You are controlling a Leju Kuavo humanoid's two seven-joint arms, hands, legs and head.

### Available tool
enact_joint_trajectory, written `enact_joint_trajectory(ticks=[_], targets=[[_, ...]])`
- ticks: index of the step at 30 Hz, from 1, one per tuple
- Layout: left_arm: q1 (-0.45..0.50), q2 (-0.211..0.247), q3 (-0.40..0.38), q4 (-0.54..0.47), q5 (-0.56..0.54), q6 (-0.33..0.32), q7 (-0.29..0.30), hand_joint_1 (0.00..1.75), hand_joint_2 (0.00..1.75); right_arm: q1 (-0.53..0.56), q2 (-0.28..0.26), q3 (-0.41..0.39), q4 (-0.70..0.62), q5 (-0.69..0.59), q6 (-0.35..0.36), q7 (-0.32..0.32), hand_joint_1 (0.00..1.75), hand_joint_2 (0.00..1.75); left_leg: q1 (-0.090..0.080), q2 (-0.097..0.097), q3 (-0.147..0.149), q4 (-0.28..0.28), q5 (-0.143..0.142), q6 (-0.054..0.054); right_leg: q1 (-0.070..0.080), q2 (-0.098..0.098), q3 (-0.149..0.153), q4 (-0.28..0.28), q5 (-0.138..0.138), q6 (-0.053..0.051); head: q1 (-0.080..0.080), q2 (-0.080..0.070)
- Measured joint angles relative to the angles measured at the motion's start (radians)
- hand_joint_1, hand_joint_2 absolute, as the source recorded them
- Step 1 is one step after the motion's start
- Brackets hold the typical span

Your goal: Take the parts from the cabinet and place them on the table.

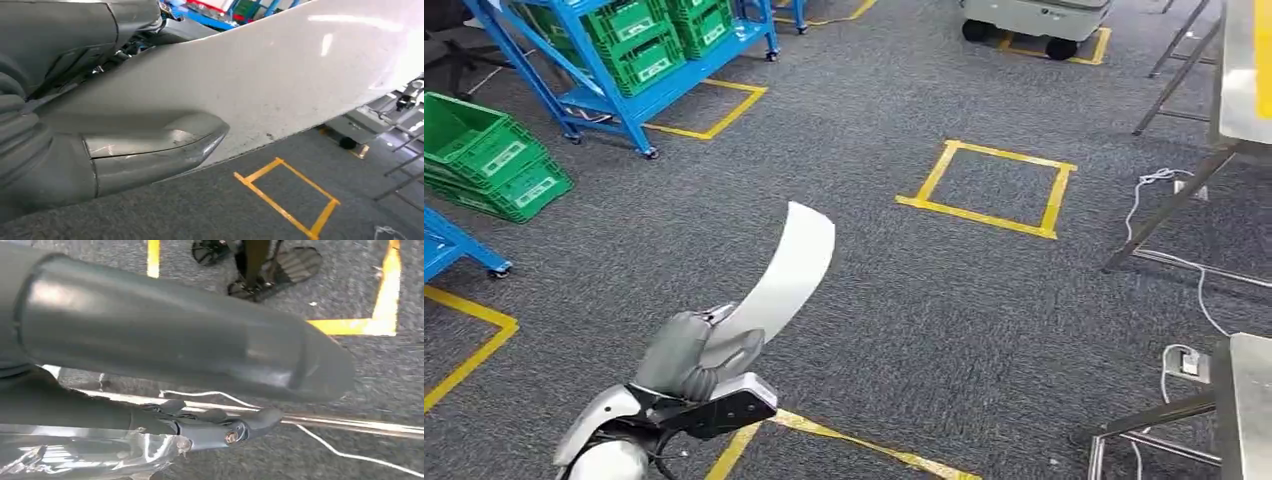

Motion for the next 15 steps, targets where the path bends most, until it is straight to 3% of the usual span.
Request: enact_joint_trajectory(ticks=[1, 2, 3, 5, 6, 7, 9, 10, 11, 12, 15], targets=[[-0.002, -0.002, 0.001, -0.002, 0.000, 0.000, 0.000, 1.75, 1.75, 0.001, 0.000, 0.000, 0.000, -0.004, 0.004, 0.002, 0.00, 0.00, 0.003, 0.016, 0.003, -0.003, 0.003, 0.004, 0.005, -0.057, -0.004, 0.021, -0.012, -0.001, 0.002, 0.000], [-0.002, -0.006, 0.002, -0.008, 0.000, 0.003, 0.000, 1.75, 1.75, -0.001, 0.000, 0.000, 0.000, -0.007, 0.008, 0.005, 0.00, 0.00, 0.003, 0.026, 0.003, -0.003, 0.003, 0.008, 0.008, -0.101, -0.024, 0.062, -0.040, 0.003, 0.010, 0.000], [-0.002, -0.010, 0.005, -0.013, 0.001, 0.005, 0.000, 1.75, 1.75, -0.005, 0.000, 0.000, 0.001, -0.009, 0.013, 0.005, 0.00, 0.00, 0.002, 0.043, 0.003, -0.003, 0.002, 0.009, 0.006, -0.130, -0.060, 0.143, -0.086, 0.009, 0.014, 0.000], [-0.003, -0.010, 0.008, -0.014, 0.001, 0.005, 0.000, 1.75, 1.75, -0.009, 0.000, 0.000, 0.003, -0.011, 0.016, 0.005, 0.00, 0.00, 0.001, 0.076, 0.002, -0.003, 0.002, 0.010, 0.003, -0.144, -0.130, 0.297, -0.152, 0.017, 0.014, 0.000], [-0.003, -0.011, 0.011, -0.014, 0.001, 0.005, 0.000, 1.75, 1.75, -0.008, 0.000, 0.000, 0.003, -0.012, 0.016, 0.005, 0.00, 0.00, 0.002, 0.091, 0.003, -0.003, 0.001, 0.009, 0.000, -0.145, -0.139, 0.321, -0.154, 0.020, 0.013, 0.000], [-0.003, -0.011, 0.013, -0.014, 0.001, 0.005, 0.000, 1.75, 1.75, -0.006, 0.000, 0.000, 0.003, -0.013, 0.016, 0.005, 0.00, 0.00, 0.002, 0.104, 0.003, -0.003, -0.001, 0.008, -0.002, -0.147, -0.119, 0.295, -0.134, 0.022, 0.014, 0.000], [-0.005, -0.014, 0.016, -0.015, 0.001, 0.005, 0.000, 1.75, 1.75, -0.003, -0.001, -0.001, 0.003, -0.013, 0.016, 0.006, 0.00, 0.00, 0.005, 0.125, 0.007, -0.002, -0.005, 0.001, -0.006, -0.164, -0.022, 0.132, -0.063, 0.027, 0.013, 0.000], [-0.005, -0.016, 0.018, -0.015, 0.001, 0.005, 0.000, 1.75, 1.75, -0.004, -0.002, -0.001, 0.003, -0.014, 0.016, 0.006, 0.00, 0.00, 0.005, 0.134, 0.011, 0.000, -0.009, -0.005, -0.007, -0.194, 0.038, 0.038, -0.036, 0.031, 0.014, 0.000], [-0.006, -0.018, 0.019, -0.017, 0.002, 0.005, 0.000, 1.75, 1.75, -0.009, 0.003, -0.001, 0.006, -0.015, 0.016, 0.010, 0.00, 0.00, -0.004, 0.140, 0.011, 0.003, -0.014, -0.014, -0.001, -0.214, 0.054, 0.018, -0.053, 0.028, 0.016, 0.000], [-0.009, -0.018, 0.019, -0.019, 0.003, 0.003, -0.001, 1.75, 1.75, -0.011, 0.003, -0.001, 0.006, -0.018, 0.016, 0.017, 0.00, 0.00, -0.006, 0.145, 0.010, 0.008, -0.017, -0.019, -0.004, -0.199, 0.053, 0.013, -0.045, 0.010, 0.010, 0.000], [-0.018, -0.020, 0.021, -0.019, 0.008, -0.002, -0.001, 1.75, 1.75, -0.008, 0.002, -0.004, 0.006, -0.027, 0.016, 0.026, 0.00, 0.00, -0.002, 0.167, 0.015, 0.005, -0.017, -0.029, 0.001, -0.173, 0.044, 0.018, -0.046, -0.011, 0.008, 0.000]])
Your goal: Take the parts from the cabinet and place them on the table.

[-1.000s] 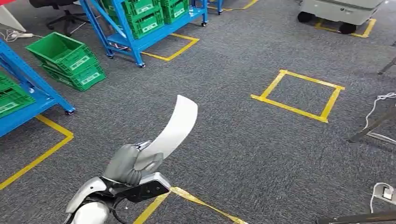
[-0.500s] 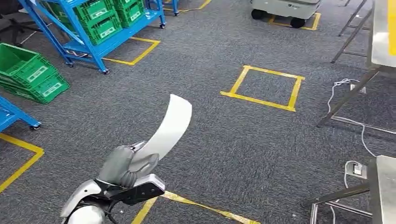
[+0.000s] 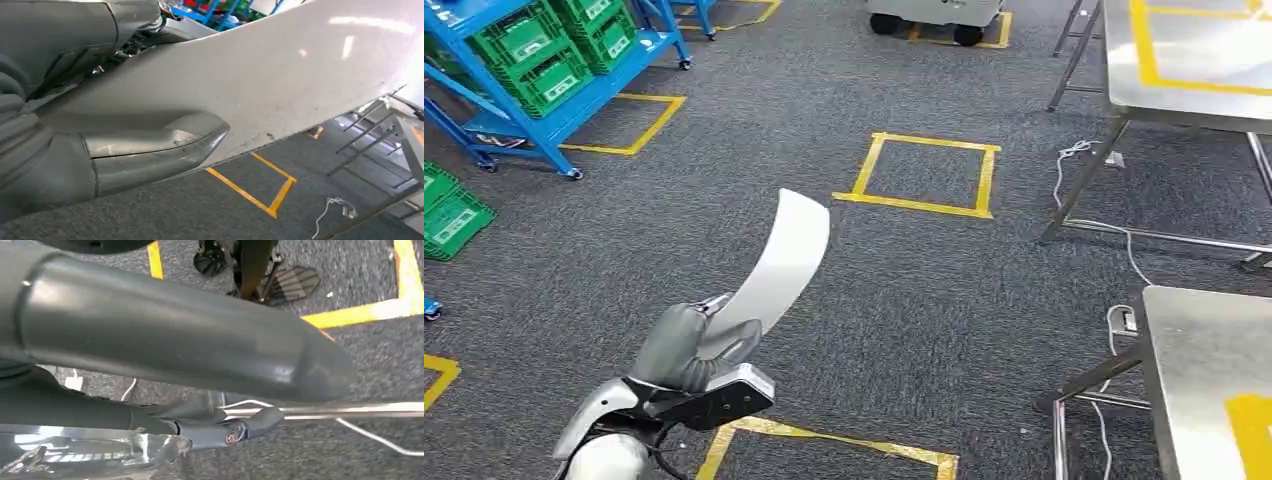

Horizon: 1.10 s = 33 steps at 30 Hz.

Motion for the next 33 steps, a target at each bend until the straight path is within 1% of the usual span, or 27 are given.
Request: enact_joint_trajectory(ticks=[1, 2, 3, 5, 6, 7, 9, 10, 11, 12, 13, 15, 16, 17, 18, 19, 20, 21, 22, 24, 25, 26, 27, 29, 31, 32, 33], targets=[[-0.005, 0.000, 0.001, 0.000, 0.000, -0.001, 0.000, 1.75, 1.75, 0.001, 0.000, 0.000, 0.000, -0.004, 0.001, 0.000, 0.00, 0.00, 0.004, -0.012, 0.000, 0.005, -0.010, -0.008, -0.003, 0.009, 0.001, -0.003, 0.004, -0.008, 0.000, 0.000], [-0.010, -0.001, 0.001, 0.000, -0.007, -0.002, -0.005, 1.75, 1.75, 0.001, 0.000, -0.001, 0.000, -0.009, 0.004, 0.000, 0.00, 0.00, 0.006, -0.049, -0.014, 0.040, -0.039, -0.011, -0.003, 0.018, 0.000, -0.003, 0.005, -0.012, -0.002, 0.000], [-0.015, -0.001, 0.001, 0.000, -0.011, -0.002, -0.008, 1.75, 1.75, -0.001, 0.000, -0.001, 0.000, -0.011, 0.007, 0.000, 0.00, 0.00, 0.006, -0.072, -0.049, 0.113, -0.080, -0.012, -0.003, 0.026, -0.002, -0.004, 0.007, -0.018, -0.003, 0.000], [-0.034, -0.001, 0.001, -0.001, -0.024, -0.033, 0.001, 1.75, 1.75, -0.003, 0.000, -0.002, 0.000, -0.019, 0.010, -0.003, 0.00, 0.00, 0.005, -0.090, -0.133, 0.281, -0.148, -0.011, 0.000, 0.048, -0.006, -0.003, 0.008, -0.022, -0.008, 0.000], [-0.047, -0.002, 0.001, -0.002, -0.027, -0.048, 0.005, 1.75, 1.75, -0.003, -0.001, -0.004, 0.000, -0.022, 0.011, -0.004, 0.00, 0.00, 0.004, -0.093, -0.160, 0.326, -0.154, -0.008, 0.002, 0.059, -0.007, -0.003, 0.009, -0.023, -0.008, 0.000], [-0.056, -0.005, 0.001, -0.003, -0.029, -0.057, 0.007, 1.75, 1.75, -0.002, -0.001, -0.007, 0.000, -0.024, 0.011, -0.005, 0.00, 0.00, 0.003, -0.095, -0.162, 0.322, -0.135, -0.002, 0.004, 0.071, -0.007, -0.003, 0.009, -0.024, -0.008, 0.000], [-0.058, -0.006, -0.002, -0.005, -0.019, -0.051, -0.012, 1.75, 1.75, -0.001, -0.002, -0.012, 0.000, -0.024, 0.011, -0.008, 0.00, 0.00, -0.001, -0.103, -0.108, 0.198, -0.045, 0.012, 0.005, 0.100, -0.004, -0.003, 0.010, -0.024, -0.008, 0.000], [-0.056, -0.004, -0.007, -0.005, -0.017, -0.043, -0.025, 1.75, 1.75, -0.002, -0.002, -0.014, 0.000, -0.024, 0.011, -0.009, 0.00, 0.00, -0.004, -0.124, -0.067, 0.111, 0.000, 0.020, 0.004, 0.113, -0.003, -0.003, 0.011, -0.023, -0.009, 0.000], [-0.056, -0.002, -0.013, -0.005, -0.016, -0.036, -0.037, 1.75, 1.75, -0.001, -0.001, -0.015, 0.000, -0.024, 0.011, -0.008, 0.00, 0.00, -0.006, -0.173, -0.038, 0.041, 0.023, 0.028, -0.001, 0.124, -0.005, -0.005, 0.013, -0.020, -0.009, 0.000], [-0.056, 0.000, -0.019, -0.005, -0.016, -0.027, -0.049, 1.75, 1.75, -0.003, -0.001, -0.016, 0.002, -0.024, 0.011, -0.008, 0.00, 0.00, 0.000, -0.187, -0.027, 0.013, 0.015, 0.033, 0.006, 0.134, -0.012, 0.002, 0.014, -0.016, -0.008, 0.000], [-0.057, 0.003, -0.027, -0.003, -0.016, -0.023, -0.056, 1.75, 1.75, -0.003, -0.001, -0.016, 0.002, -0.024, 0.013, -0.007, 0.00, 0.00, -0.003, -0.180, -0.029, 0.010, 0.011, 0.025, 0.001, 0.143, -0.019, -0.001, 0.019, -0.008, -0.009, 0.000], [-0.058, 0.009, -0.036, -0.002, -0.018, -0.014, -0.060, 1.75, 1.75, 0.003, -0.001, -0.016, 0.003, -0.022, 0.016, -0.001, 0.00, 0.00, -0.007, -0.165, -0.030, 0.006, 0.015, 0.031, -0.006, 0.163, -0.023, -0.014, 0.028, 0.007, -0.011, 0.000], [-0.061, 0.010, -0.043, -0.002, -0.020, -0.011, -0.059, 1.75, 1.75, 0.005, -0.002, -0.016, 0.005, -0.021, 0.017, 0.000, 0.00, 0.00, 0.004, -0.150, -0.023, -0.013, 0.026, 0.035, -0.003, 0.160, -0.031, -0.007, 0.026, 0.010, -0.010, 0.000], [-0.064, 0.011, -0.050, -0.002, -0.021, -0.010, -0.059, 1.75, 1.75, 0.006, -0.004, -0.017, 0.005, -0.021, 0.017, 0.001, 0.00, 0.00, 0.001, -0.138, -0.017, -0.017, 0.027, 0.036, 0.005, 0.098, -0.041, 0.013, 0.012, 0.010, -0.010, 0.000], [-0.066, 0.011, -0.057, -0.002, -0.020, -0.008, -0.060, 1.75, 1.75, 0.005, -0.004, -0.017, 0.005, -0.021, 0.018, 0.004, 0.00, 0.00, 0.001, -0.127, -0.016, -0.018, 0.026, 0.040, 0.007, 0.057, -0.062, 0.056, -0.016, 0.012, -0.005, 0.000], [-0.066, 0.011, -0.058, -0.002, -0.021, -0.008, -0.060, 1.75, 1.75, 0.003, -0.004, -0.017, 0.005, -0.021, 0.018, 0.005, 0.00, 0.00, 0.000, -0.113, -0.015, -0.017, 0.025, 0.041, 0.006, 0.036, -0.095, 0.125, -0.052, 0.016, -0.003, 0.000], [-0.065, 0.014, -0.058, -0.001, -0.021, -0.008, -0.060, 1.75, 1.75, 0.000, -0.005, -0.017, 0.006, -0.021, 0.019, 0.006, 0.00, 0.00, 0.000, -0.098, -0.014, -0.017, 0.024, 0.042, 0.004, 0.031, -0.132, 0.197, -0.085, 0.020, -0.005, 0.000], [-0.066, 0.018, -0.058, 0.000, -0.020, -0.008, -0.060, 1.75, 1.75, -0.001, -0.005, -0.017, 0.006, -0.021, 0.019, 0.006, 0.00, 0.00, 0.000, -0.082, -0.015, -0.016, 0.023, 0.043, 0.003, 0.029, -0.163, 0.261, -0.107, 0.025, -0.004, 0.000], [-0.066, 0.020, -0.059, 0.002, -0.020, -0.008, -0.060, 1.75, 1.75, 0.000, -0.005, -0.017, 0.009, -0.021, 0.019, 0.007, 0.00, 0.00, 0.000, -0.070, -0.014, -0.016, 0.021, 0.042, 0.000, 0.029, -0.170, 0.277, -0.106, 0.029, -0.003, 0.000], [-0.066, 0.025, -0.060, 0.004, -0.012, -0.008, -0.059, 1.75, 1.75, 0.003, -0.006, -0.018, 0.010, -0.022, 0.018, 0.010, 0.00, 0.00, 0.001, -0.047, -0.012, -0.015, 0.016, 0.037, -0.005, 0.021, -0.117, 0.186, -0.046, 0.035, -0.003, 0.000], [-0.066, 0.027, -0.059, 0.004, -0.009, -0.008, -0.058, 1.75, 1.75, 0.004, -0.007, -0.018, 0.011, -0.023, 0.017, 0.010, 0.00, 0.00, 0.002, -0.040, -0.009, -0.014, 0.014, 0.033, -0.007, 0.013, -0.072, 0.110, -0.012, 0.037, -0.004, 0.000], [-0.066, 0.029, -0.059, 0.004, -0.005, -0.008, -0.058, 1.75, 1.75, 0.003, -0.008, -0.019, 0.011, -0.023, 0.017, 0.009, 0.00, 0.00, 0.004, -0.031, -0.004, -0.012, 0.009, 0.026, -0.009, -0.010, -0.018, 0.023, 0.020, 0.040, -0.003, 0.000], [-0.065, 0.031, -0.058, 0.004, -0.005, -0.007, -0.058, 1.75, 1.75, -0.001, -0.006, -0.019, 0.013, -0.021, 0.017, 0.008, 0.00, 0.00, -0.005, -0.024, -0.004, -0.009, 0.004, 0.017, 0.000, -0.035, 0.001, -0.001, 0.000, 0.035, -0.003, 0.000], [-0.057, 0.036, -0.056, 0.004, 0.004, 0.000, -0.062, 1.75, 1.75, -0.002, -0.005, -0.019, 0.015, -0.017, 0.017, 0.003, 0.00, 0.00, -0.006, -0.013, -0.004, -0.002, 0.001, 0.010, -0.003, -0.016, -0.003, -0.003, 0.007, 0.011, -0.008, 0.000], [-0.032, 0.043, -0.037, 0.003, 0.035, 0.001, -0.087, 1.75, 1.75, 0.002, -0.006, -0.019, 0.015, -0.016, 0.018, -0.008, 0.00, 0.00, -0.002, 0.004, 0.001, -0.004, -0.002, 0.001, 0.001, 0.005, -0.007, 0.000, 0.005, -0.003, -0.008, 0.000], [-0.022, 0.045, -0.023, 0.003, 0.043, 0.001, -0.097, 1.75, 1.75, 0.004, -0.006, -0.019, 0.015, -0.016, 0.019, -0.011, 0.00, 0.00, 0.001, -0.001, 0.003, -0.002, -0.011, -0.007, -0.002, 0.015, -0.003, -0.003, 0.007, -0.011, -0.008, 0.000], [-0.018, 0.050, -0.008, 0.003, 0.047, 0.000, -0.104, 1.75, 1.75, 0.006, -0.007, -0.019, 0.015, -0.016, 0.022, -0.013, 0.00, 0.00, 0.004, -0.041, -0.007, 0.026, -0.034, -0.011, -0.002, 0.022, -0.003, -0.003, 0.007, -0.015, -0.011, 0.000]])
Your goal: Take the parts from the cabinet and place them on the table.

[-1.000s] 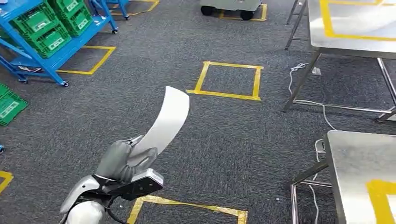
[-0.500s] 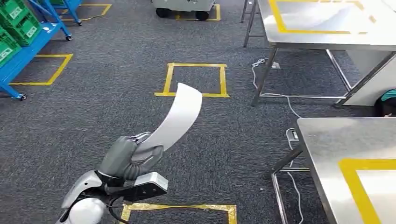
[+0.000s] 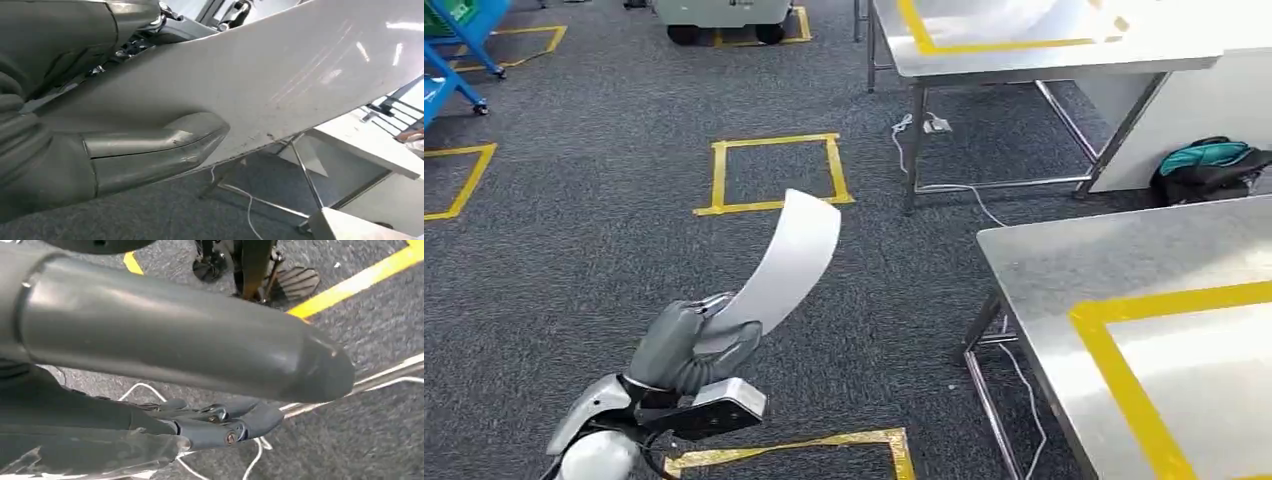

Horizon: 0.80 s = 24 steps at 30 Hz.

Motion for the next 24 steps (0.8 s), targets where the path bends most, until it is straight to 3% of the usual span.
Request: enact_joint_trajectory(ticks=[1, 3, 4, 5, 6, 7, 8, 9, 10, 12, 14, 15, 16, 17, 19, 20, 21, 22, 23, 24], targets=[[0.002, 0.004, 0.012, 0.000, 0.000, 0.000, -0.006, 1.75, 1.75, -0.001, -0.001, 0.000, 0.000, 0.000, 0.002, -0.001, 0.00, 0.00, 0.001, -0.027, -0.031, 0.063, -0.037, -0.002, 0.000, 0.007, -0.001, 0.000, 0.001, -0.005, -0.002, 0.000], [0.013, 0.016, 0.032, 0.000, -0.007, -0.001, -0.008, 1.75, 1.75, -0.006, -0.001, 0.000, 0.000, 0.000, 0.006, -0.003, 0.00, 0.00, 0.000, -0.048, -0.119, 0.237, -0.110, -0.002, 0.003, 0.030, -0.006, 0.000, 0.001, -0.011, -0.003, 0.000], [0.018, 0.021, 0.040, 0.001, -0.012, -0.004, -0.008, 1.75, 1.75, -0.006, -0.003, 0.000, 0.000, -0.001, 0.008, -0.004, 0.00, 0.00, 0.000, -0.053, -0.150, 0.291, -0.121, 0.002, 0.005, 0.042, -0.007, 0.000, 0.002, -0.012, -0.005, 0.000], [0.019, 0.024, 0.047, 0.003, -0.013, -0.007, -0.008, 1.75, 1.75, -0.004, -0.005, 0.000, 0.000, -0.002, 0.008, -0.004, 0.00, 0.00, -0.001, -0.055, -0.155, 0.293, -0.106, 0.006, 0.007, 0.053, -0.007, 0.000, 0.002, -0.012, -0.005, 0.000], [0.019, 0.025, 0.055, 0.004, -0.013, -0.009, -0.010, 1.75, 1.75, -0.003, -0.007, -0.001, 0.001, -0.002, 0.010, -0.003, 0.00, 0.00, -0.001, -0.057, -0.140, 0.251, -0.067, 0.012, 0.008, 0.066, -0.007, 0.000, 0.003, -0.013, -0.005, 0.000], [0.018, 0.025, 0.061, 0.004, -0.012, -0.011, -0.013, 1.75, 1.75, -0.003, -0.008, -0.001, 0.002, -0.002, 0.012, -0.002, 0.00, 0.00, -0.002, -0.062, -0.106, 0.177, -0.020, 0.018, 0.008, 0.079, -0.006, 0.000, 0.005, -0.012, -0.004, 0.000], [0.016, 0.026, 0.065, 0.004, -0.011, -0.015, -0.016, 1.75, 1.75, -0.004, -0.008, -0.001, 0.004, -0.002, 0.013, 0.000, 0.00, 0.00, -0.003, -0.081, -0.059, 0.080, 0.027, 0.023, 0.008, 0.091, -0.005, 0.000, 0.006, -0.010, -0.005, 0.000], [0.013, 0.026, 0.071, 0.004, -0.011, -0.021, -0.021, 1.75, 1.75, -0.004, -0.009, -0.001, 0.006, -0.002, 0.014, 0.002, 0.00, 0.00, -0.002, -0.124, -0.021, 0.003, 0.046, 0.027, 0.005, 0.101, -0.006, 0.000, 0.008, -0.006, -0.005, 0.000], [0.012, 0.026, 0.073, 0.004, -0.011, -0.022, -0.023, 1.75, 1.75, -0.006, -0.009, -0.001, 0.007, -0.001, 0.014, 0.002, 0.00, 0.00, 0.001, -0.138, -0.014, -0.021, 0.036, 0.028, 0.008, 0.112, -0.013, 0.003, 0.011, -0.002, -0.003, 0.000], [0.010, 0.026, 0.079, 0.004, -0.011, -0.023, -0.025, 1.75, 1.75, -0.004, -0.010, -0.001, 0.009, -0.001, 0.016, 0.004, 0.00, 0.00, -0.007, -0.121, -0.017, -0.019, 0.038, 0.027, -0.001, 0.129, -0.020, -0.004, 0.019, 0.012, -0.003, 0.000], [0.002, 0.024, 0.083, 0.004, -0.010, -0.034, -0.025, 1.75, 1.75, 0.001, -0.013, -0.003, 0.011, 0.000, 0.016, 0.004, 0.00, 0.00, -0.001, -0.097, -0.013, -0.038, 0.052, 0.041, -0.001, 0.147, -0.033, -0.011, 0.025, 0.028, -0.004, 0.000], [-0.004, 0.023, 0.083, 0.004, -0.010, -0.040, -0.024, 1.75, 1.75, 0.002, -0.016, -0.004, 0.013, 0.000, 0.015, 0.004, 0.00, 0.00, -0.001, -0.085, -0.009, -0.041, 0.055, 0.045, 0.005, 0.098, -0.040, 0.008, 0.009, 0.026, -0.003, 0.000], [-0.006, 0.023, 0.084, 0.004, -0.007, -0.041, -0.024, 1.75, 1.75, 0.000, -0.016, -0.004, 0.015, 0.000, 0.016, 0.004, 0.00, 0.00, -0.001, -0.076, -0.010, -0.042, 0.055, 0.050, 0.009, 0.052, -0.064, 0.063, -0.028, 0.027, 0.002, 0.000], [-0.005, 0.023, 0.087, 0.006, -0.005, -0.043, -0.022, 1.75, 1.75, -0.003, -0.018, -0.004, 0.015, 0.001, 0.016, 0.004, 0.00, 0.00, -0.004, -0.061, -0.009, -0.042, 0.054, 0.051, 0.009, 0.026, -0.100, 0.144, -0.070, 0.031, 0.002, 0.000], [-0.007, 0.024, 0.096, 0.013, 0.008, -0.050, -0.015, 1.75, 1.75, -0.006, -0.018, -0.004, 0.018, 0.004, 0.020, 0.000, 0.00, 0.00, -0.006, -0.033, -0.010, -0.041, 0.053, 0.053, 0.008, 0.009, -0.163, 0.283, -0.124, 0.035, 0.002, 0.000], [-0.010, 0.024, 0.102, 0.016, 0.011, -0.053, -0.008, 1.75, 1.75, -0.004, -0.018, -0.004, 0.019, 0.006, 0.023, -0.006, 0.00, 0.00, -0.006, -0.021, -0.010, -0.041, 0.053, 0.053, 0.008, 0.007, -0.168, 0.297, -0.120, 0.038, 0.002, 0.000], [-0.016, 0.023, 0.111, 0.022, 0.010, -0.053, 0.008, 1.75, 1.75, -0.003, -0.021, -0.004, 0.019, 0.013, 0.027, -0.012, 0.00, 0.00, -0.006, -0.010, -0.009, -0.041, 0.052, 0.052, 0.007, 0.005, -0.146, 0.263, -0.094, 0.040, 0.003, 0.000], [-0.027, 0.021, 0.120, 0.031, 0.009, -0.055, 0.024, 1.75, 1.75, -0.001, -0.024, -0.004, 0.020, 0.022, 0.030, -0.018, 0.00, 0.00, -0.005, 0.002, -0.008, -0.041, 0.050, 0.050, 0.006, -0.002, -0.099, 0.178, -0.052, 0.040, 0.002, 0.000], [-0.040, 0.018, 0.135, 0.042, 0.010, -0.062, 0.040, 1.75, 1.75, -0.001, -0.029, -0.002, 0.020, 0.033, 0.035, -0.022, 0.00, 0.00, -0.005, 0.011, -0.005, -0.040, 0.048, 0.047, 0.006, -0.019, -0.043, 0.082, -0.014, 0.041, 0.002, 0.000], [-0.055, 0.016, 0.150, 0.057, 0.013, -0.067, 0.049, 1.75, 1.75, -0.003, -0.032, 0.000, 0.021, 0.043, 0.038, -0.025, 0.00, 0.00, -0.007, 0.018, -0.001, -0.038, 0.044, 0.042, 0.007, -0.057, 0.005, 0.001, 0.001, 0.043, 0.002, 0.000]])
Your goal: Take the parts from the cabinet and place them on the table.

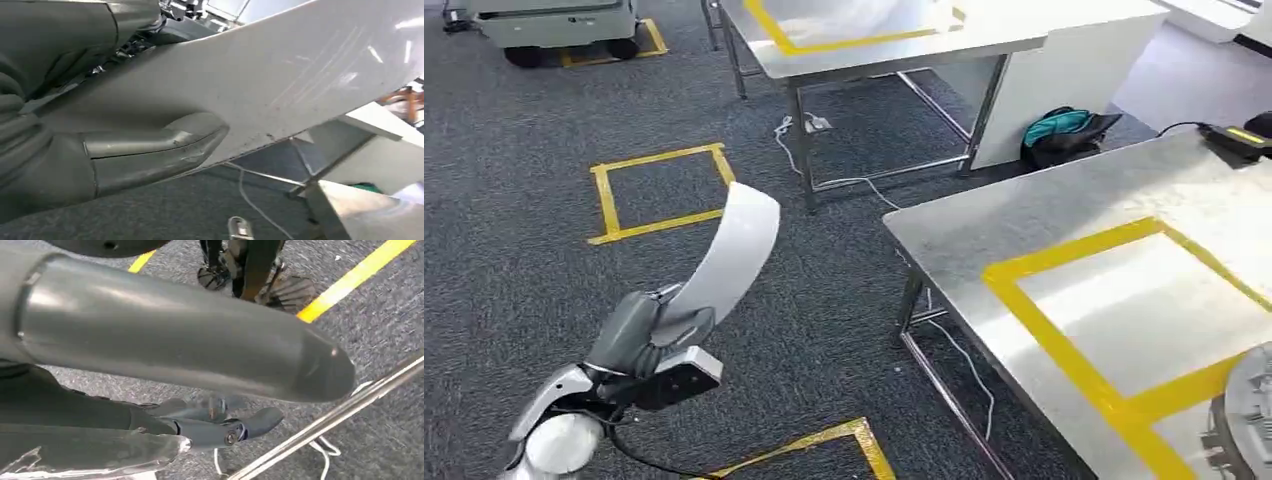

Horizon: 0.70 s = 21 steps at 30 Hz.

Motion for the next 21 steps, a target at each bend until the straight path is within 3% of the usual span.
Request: enact_joint_trajectory(ticks=[1, 2, 5, 6, 7, 8, 9, 10, 11, 12, 14, 15, 16, 18, 20, 21], targets=[[-0.017, 0.000, 0.018, 0.021, 0.006, -0.005, 0.005, 1.75, 1.75, -0.004, -0.001, 0.006, 0.004, 0.014, 0.004, -0.005, 0.00, 0.00, -0.009, 0.005, -0.001, 0.005, -0.004, -0.006, 0.006, -0.010, 0.016, -0.015, -0.008, -0.010, 0.000, 0.000], [-0.036, -0.002, 0.034, 0.042, 0.009, -0.007, 0.008, 1.75, 1.75, -0.005, -0.002, 0.011, 0.005, 0.026, 0.007, -0.008, 0.00, 0.00, -0.010, 0.011, -0.001, 0.006, -0.003, -0.009, 0.005, 0.007, 0.010, -0.015, -0.004, -0.021, -0.005, 0.000], [-0.086, -0.015, 0.073, 0.112, 0.010, -0.008, 0.011, 1.75, 1.75, -0.001, -0.008, 0.026, 0.006, 0.044, 0.008, -0.016, 0.00, 0.00, -0.008, 0.036, 0.001, 0.007, -0.007, -0.020, 0.005, 0.035, 0.003, -0.015, 0.001, -0.039, -0.004, 0.000], [-0.098, -0.017, 0.081, 0.128, 0.006, -0.008, 0.009, 1.75, 1.75, 0.000, -0.008, 0.030, 0.008, 0.048, 0.008, -0.017, 0.00, 0.00, -0.003, 0.003, -0.002, 0.019, -0.020, -0.030, 0.002, 0.045, 0.003, -0.017, 0.004, -0.044, -0.004, 0.000], [-0.107, -0.021, 0.087, 0.146, 0.006, -0.008, 0.003, 1.75, 1.75, -0.001, -0.009, 0.034, 0.008, 0.051, 0.008, -0.018, 0.00, 0.00, -0.001, -0.034, -0.020, 0.061, -0.051, -0.034, -0.001, 0.054, 0.002, -0.017, 0.005, -0.049, -0.007, 0.000], [-0.116, -0.022, 0.097, 0.166, 0.005, -0.007, -0.002, 1.75, 1.75, -0.003, -0.010, 0.038, 0.008, 0.056, 0.008, -0.018, 0.00, 0.00, 0.001, -0.056, -0.056, 0.141, -0.094, -0.037, -0.002, 0.063, 0.000, -0.017, 0.007, -0.052, -0.007, 0.000], [-0.123, -0.022, 0.105, 0.190, 0.005, -0.007, -0.006, 1.75, 1.75, -0.004, -0.010, 0.042, 0.010, 0.061, 0.010, -0.019, 0.00, 0.00, 0.003, -0.066, -0.103, 0.239, -0.137, -0.038, -0.002, 0.078, -0.003, -0.017, 0.007, -0.053, -0.007, 0.000], [-0.128, -0.023, 0.112, 0.213, 0.005, -0.008, -0.010, 1.75, 1.75, -0.004, -0.010, 0.048, 0.012, 0.066, 0.010, -0.020, 0.00, 0.00, 0.004, -0.069, -0.140, 0.312, -0.159, -0.039, -0.002, 0.092, -0.004, -0.016, 0.009, -0.054, -0.007, 0.000], [-0.132, -0.023, 0.116, 0.237, 0.007, -0.010, -0.017, 1.75, 1.75, -0.003, -0.010, 0.051, 0.013, 0.069, 0.010, -0.021, 0.00, 0.00, 0.005, -0.071, -0.157, 0.337, -0.156, -0.038, -0.003, 0.104, -0.005, -0.016, 0.010, -0.053, -0.007, 0.000], [-0.137, -0.023, 0.121, 0.252, 0.013, -0.016, -0.029, 1.75, 1.75, -0.001, -0.010, 0.053, 0.013, 0.072, 0.010, -0.022, 0.00, 0.00, 0.005, -0.072, -0.150, 0.318, -0.131, -0.036, -0.004, 0.117, -0.005, -0.016, 0.010, -0.052, -0.007, 0.000], [-0.154, -0.024, 0.130, 0.283, 0.022, -0.023, -0.049, 1.75, 1.75, 0.001, -0.011, 0.056, 0.015, 0.077, 0.010, -0.027, 0.00, 0.00, 0.010, -0.084, -0.084, 0.166, -0.035, -0.035, -0.006, 0.145, -0.004, -0.016, 0.014, -0.046, -0.007, 0.000], [-0.163, -0.024, 0.131, 0.296, 0.024, -0.024, -0.055, 1.75, 1.75, 0.000, -0.011, 0.057, 0.016, 0.079, 0.010, -0.029, 0.00, 0.00, 0.016, -0.117, -0.042, 0.077, 0.006, -0.038, -0.008, 0.157, -0.005, -0.016, 0.015, -0.042, -0.008, 0.000], [-0.171, -0.024, 0.133, 0.311, 0.027, -0.024, -0.059, 1.75, 1.75, -0.002, -0.015, 0.060, 0.016, 0.080, 0.010, -0.032, 0.00, 0.00, 0.022, -0.162, -0.022, 0.031, 0.001, -0.041, -0.003, 0.166, -0.011, -0.012, 0.016, -0.034, -0.008, 0.000], [-0.178, -0.027, 0.135, 0.330, 0.027, -0.026, -0.061, 1.75, 1.75, -0.002, -0.015, 0.064, 0.018, 0.081, 0.010, -0.035, 0.00, 0.00, 0.018, -0.148, -0.025, 0.022, -0.002, -0.032, -0.009, 0.188, -0.024, -0.016, 0.025, -0.020, -0.008, 0.000], [-0.182, -0.031, 0.136, 0.344, 0.027, -0.026, -0.062, 1.75, 1.75, 0.009, -0.015, 0.064, 0.020, 0.081, 0.010, -0.034, 0.00, 0.00, 0.014, -0.128, -0.025, 0.019, 0.005, -0.015, -0.015, 0.208, -0.026, -0.027, 0.034, -0.004, -0.009, 0.000], [-0.190, -0.033, 0.137, 0.347, 0.027, -0.026, -0.062, 1.75, 1.75, 0.013, -0.017, 0.065, 0.021, 0.081, 0.010, -0.035, 0.00, 0.00, 0.017, -0.113, -0.024, 0.011, 0.011, -0.004, -0.015, 0.184, -0.036, -0.022, 0.018, -0.006, -0.009, 0.000]])
